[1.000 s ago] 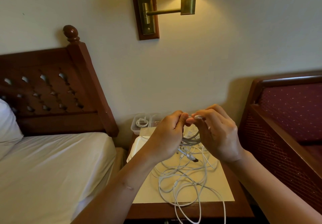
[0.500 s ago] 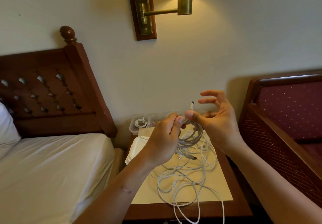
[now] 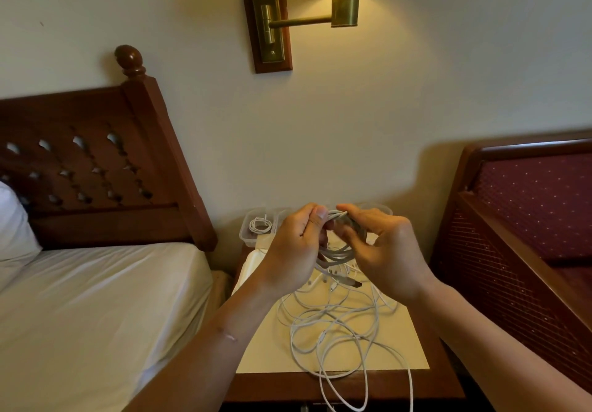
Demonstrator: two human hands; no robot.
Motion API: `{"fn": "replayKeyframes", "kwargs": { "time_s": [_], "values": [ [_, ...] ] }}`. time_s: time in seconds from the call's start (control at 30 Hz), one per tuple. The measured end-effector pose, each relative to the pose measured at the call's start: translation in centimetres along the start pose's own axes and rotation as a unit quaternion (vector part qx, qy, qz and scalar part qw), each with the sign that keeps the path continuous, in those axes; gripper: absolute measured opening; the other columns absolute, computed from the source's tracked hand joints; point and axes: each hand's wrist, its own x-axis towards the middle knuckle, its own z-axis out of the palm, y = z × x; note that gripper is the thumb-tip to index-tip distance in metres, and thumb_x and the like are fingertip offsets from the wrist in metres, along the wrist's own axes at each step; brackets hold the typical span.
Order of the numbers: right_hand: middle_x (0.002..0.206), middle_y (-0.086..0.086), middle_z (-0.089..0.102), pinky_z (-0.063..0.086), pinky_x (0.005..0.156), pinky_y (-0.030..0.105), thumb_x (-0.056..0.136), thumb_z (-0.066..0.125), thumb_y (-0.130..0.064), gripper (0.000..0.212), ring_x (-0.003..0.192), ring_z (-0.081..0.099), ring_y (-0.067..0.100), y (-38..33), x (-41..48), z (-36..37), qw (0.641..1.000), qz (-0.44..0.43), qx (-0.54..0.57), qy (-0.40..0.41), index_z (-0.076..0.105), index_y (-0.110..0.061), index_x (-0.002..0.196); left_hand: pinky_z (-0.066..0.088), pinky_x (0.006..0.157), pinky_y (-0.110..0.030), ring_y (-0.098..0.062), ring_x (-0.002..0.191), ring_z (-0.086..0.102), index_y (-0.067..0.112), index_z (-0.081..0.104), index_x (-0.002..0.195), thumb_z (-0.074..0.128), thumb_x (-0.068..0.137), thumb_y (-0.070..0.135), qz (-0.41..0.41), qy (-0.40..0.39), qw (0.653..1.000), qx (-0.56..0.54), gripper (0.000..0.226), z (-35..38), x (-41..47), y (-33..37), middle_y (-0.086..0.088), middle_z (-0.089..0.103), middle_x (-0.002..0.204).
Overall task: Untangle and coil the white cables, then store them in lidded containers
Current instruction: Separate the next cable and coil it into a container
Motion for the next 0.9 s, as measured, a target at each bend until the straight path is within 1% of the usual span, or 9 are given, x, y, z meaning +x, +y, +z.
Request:
{"fn": "replayKeyframes", "kwargs": {
  "time_s": [0.07,0.13,0.27,0.37,0.47,0.57,0.63,0.77,0.9],
  "values": [
    [0.105,-0.007,0.079,0.060,0.089,0.040,0.097,0.070,-0.015,0.034,0.097,0.074,0.008,-0.2,0.3,0.0,0.997,0.045,0.064,-0.006,0.070,-0.014,0.131,0.058,0.062,-0.051,-0.027,0.066,0.053,0.019,0.062,0.090,0.039,0.112,0.031,-0.006,0.000,1.000,-0.016,0.034,0.1,0.0,-0.1,-0.009,0.051,0.073],
    [0.103,-0.008,0.079,0.060,0.093,0.037,0.097,0.069,-0.016,0.034,0.099,0.075,0.010,-0.6,0.5,-0.1,0.986,0.092,0.135,-0.024,0.070,-0.014,0.131,0.058,0.064,-0.055,-0.028,0.067,0.052,0.014,0.064,0.092,0.038,0.112,0.029,-0.010,0.008,1.000,-0.022,0.037,-0.1,0.0,-0.1,-0.008,0.050,0.071],
    [0.086,0.001,0.078,0.058,0.081,0.031,0.096,0.070,-0.020,0.018,0.083,0.075,0.014,-1.2,0.6,-0.1,0.960,0.145,0.240,0.005,0.076,-0.015,0.112,0.055,0.077,-0.066,-0.027,0.072,0.050,0.012,0.067,0.110,0.040,0.112,0.031,-0.023,-0.004,0.999,-0.037,0.033,-0.8,0.3,-0.5,0.002,0.050,0.068],
    [0.075,0.002,0.073,0.053,0.069,0.028,0.100,0.066,-0.015,0.013,0.071,0.068,0.013,-1.0,0.6,0.3,0.970,0.134,0.198,0.029,0.079,-0.018,0.099,0.055,0.076,-0.054,-0.019,0.069,0.052,0.019,0.060,0.124,0.038,0.113,0.022,-0.034,-0.031,0.998,-0.046,0.025,-0.5,0.4,-0.1,0.005,0.052,0.066],
    [0.073,-0.004,0.069,0.050,0.062,0.025,0.100,0.065,-0.011,0.015,0.068,0.063,0.012,-0.8,0.9,0.3,0.991,0.072,0.113,0.020,0.078,-0.018,0.100,0.056,0.070,-0.041,-0.016,0.068,0.058,0.006,0.064,0.123,0.035,0.112,0.014,-0.053,-0.033,0.996,-0.068,0.032,-0.2,0.5,0.5,-0.007,0.061,0.076],
    [0.075,-0.012,0.068,0.047,0.064,0.016,0.098,0.066,-0.002,0.019,0.070,0.065,0.011,-0.6,1.2,0.0,0.997,0.014,0.070,-0.026,0.076,-0.016,0.106,0.056,0.074,-0.038,-0.023,0.076,0.064,-0.004,0.068,0.111,0.039,0.112,0.029,-0.069,-0.043,0.994,-0.075,0.044,-0.8,0.9,0.7,-0.019,0.067,0.086],
    [0.074,-0.010,0.070,0.046,0.063,0.015,0.097,0.067,-0.001,0.024,0.068,0.066,0.008,-0.5,1.3,-0.1,0.996,0.014,0.069,-0.053,0.070,-0.019,0.113,0.055,0.075,-0.037,-0.021,0.075,0.064,-0.001,0.073,0.107,0.048,0.109,0.032,-0.055,-0.080,0.995,-0.034,0.041,-1.4,1.1,0.8,-0.015,0.070,0.082],
    [0.072,0.002,0.070,0.043,0.059,0.021,0.098,0.068,-0.011,0.033,0.060,0.057,0.007,-0.4,1.9,-0.9,0.976,0.072,0.165,-0.120,0.048,-0.032,0.113,0.057,0.075,-0.035,-0.025,0.074,0.069,0.003,0.077,0.109,0.061,0.103,0.024,-0.066,-0.146,0.987,-0.014,0.027,-3.0,2.0,1.3,-0.025,0.072,0.082],
    [0.078,0.011,0.070,0.049,0.068,0.043,0.094,0.074,-0.025,0.028,0.071,0.062,0.024,0.2,2.2,-1.5,0.952,0.074,0.231,-0.185,0.050,-0.029,0.107,0.056,0.072,-0.037,-0.027,0.072,0.067,-0.007,0.073,0.100,0.058,0.105,0.017,-0.083,-0.176,0.980,-0.035,0.028,-3.5,2.1,1.3,-0.023,0.070,0.077]
  ]
}}
